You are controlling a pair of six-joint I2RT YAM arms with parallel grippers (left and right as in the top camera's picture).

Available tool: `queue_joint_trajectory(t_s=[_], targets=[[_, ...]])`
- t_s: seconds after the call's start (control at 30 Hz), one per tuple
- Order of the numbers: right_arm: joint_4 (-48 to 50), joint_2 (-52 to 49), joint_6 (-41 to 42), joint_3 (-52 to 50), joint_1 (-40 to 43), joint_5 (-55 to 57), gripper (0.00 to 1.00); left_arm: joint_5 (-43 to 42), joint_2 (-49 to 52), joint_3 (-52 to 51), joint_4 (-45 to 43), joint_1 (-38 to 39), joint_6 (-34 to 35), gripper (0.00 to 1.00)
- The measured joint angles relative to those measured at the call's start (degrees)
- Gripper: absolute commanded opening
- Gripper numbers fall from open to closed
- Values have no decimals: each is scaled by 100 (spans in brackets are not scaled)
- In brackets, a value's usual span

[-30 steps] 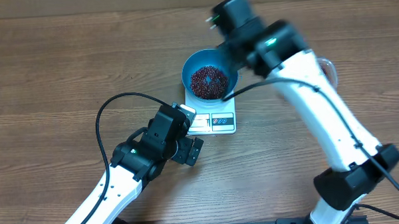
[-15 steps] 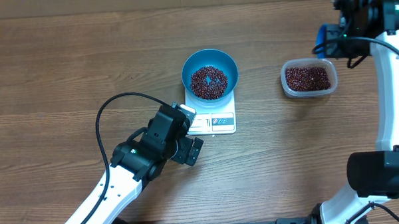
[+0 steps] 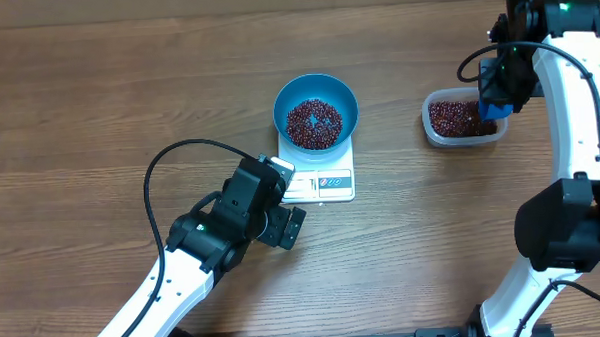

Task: Scoop item into bowl and weigh 150g on scale
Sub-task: 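Return the scoop to the tub and scoop more beans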

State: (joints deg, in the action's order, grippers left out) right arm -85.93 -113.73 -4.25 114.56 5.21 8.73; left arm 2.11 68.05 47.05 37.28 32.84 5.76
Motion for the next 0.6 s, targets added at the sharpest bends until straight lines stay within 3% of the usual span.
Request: queue_joint_trajectory(t_s=[0.23, 0.6], targets=[[330, -22, 216, -758, -24, 203, 4, 0, 0, 2, 0, 0, 0, 100], [330, -138, 323, -787, -210, 170, 4, 0, 0, 2, 0, 0, 2, 100]])
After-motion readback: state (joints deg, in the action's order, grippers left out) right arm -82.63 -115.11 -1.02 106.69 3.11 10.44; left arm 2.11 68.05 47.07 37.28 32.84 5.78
